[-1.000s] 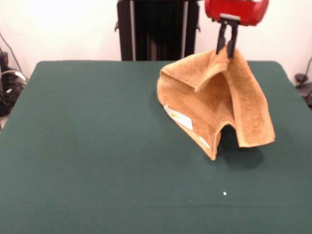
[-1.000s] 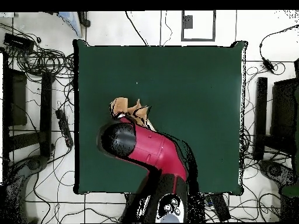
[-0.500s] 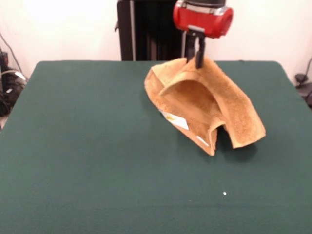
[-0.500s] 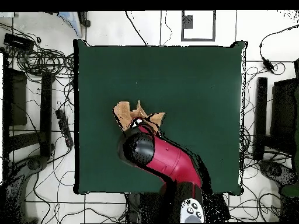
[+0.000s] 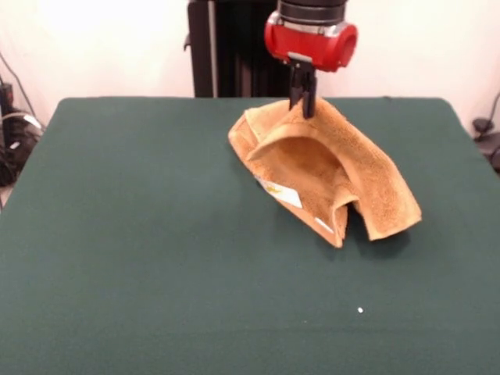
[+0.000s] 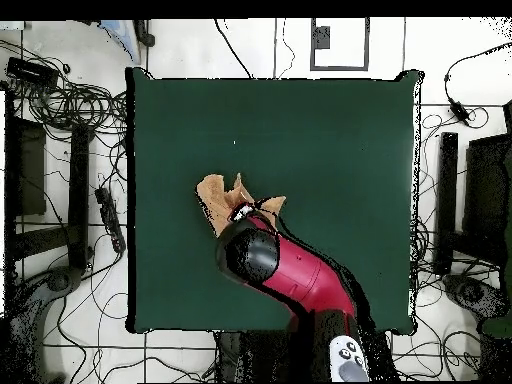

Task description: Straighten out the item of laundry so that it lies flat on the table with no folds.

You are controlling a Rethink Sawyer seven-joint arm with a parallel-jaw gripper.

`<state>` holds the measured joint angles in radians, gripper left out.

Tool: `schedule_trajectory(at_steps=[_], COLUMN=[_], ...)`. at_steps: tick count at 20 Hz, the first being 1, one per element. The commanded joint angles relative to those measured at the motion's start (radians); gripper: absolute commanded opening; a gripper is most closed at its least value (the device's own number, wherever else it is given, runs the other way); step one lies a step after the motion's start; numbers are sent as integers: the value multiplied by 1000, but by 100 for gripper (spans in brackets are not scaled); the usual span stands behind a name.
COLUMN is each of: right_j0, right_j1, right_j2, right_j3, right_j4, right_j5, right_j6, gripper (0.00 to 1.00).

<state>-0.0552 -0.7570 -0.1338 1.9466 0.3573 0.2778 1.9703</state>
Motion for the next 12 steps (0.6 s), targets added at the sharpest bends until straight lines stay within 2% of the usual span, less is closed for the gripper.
schedule_trajectory(at_steps=[1, 6, 12], right_j0=[-23, -9, 57], right_j1=[92, 94, 86], right_j2=[220, 274, 261], right_j3=[137, 207, 243], right_j4=[4, 51, 121], right_j5=[-160, -245, -275], right_j6=[194, 305, 381], gripper=[0, 0, 0])
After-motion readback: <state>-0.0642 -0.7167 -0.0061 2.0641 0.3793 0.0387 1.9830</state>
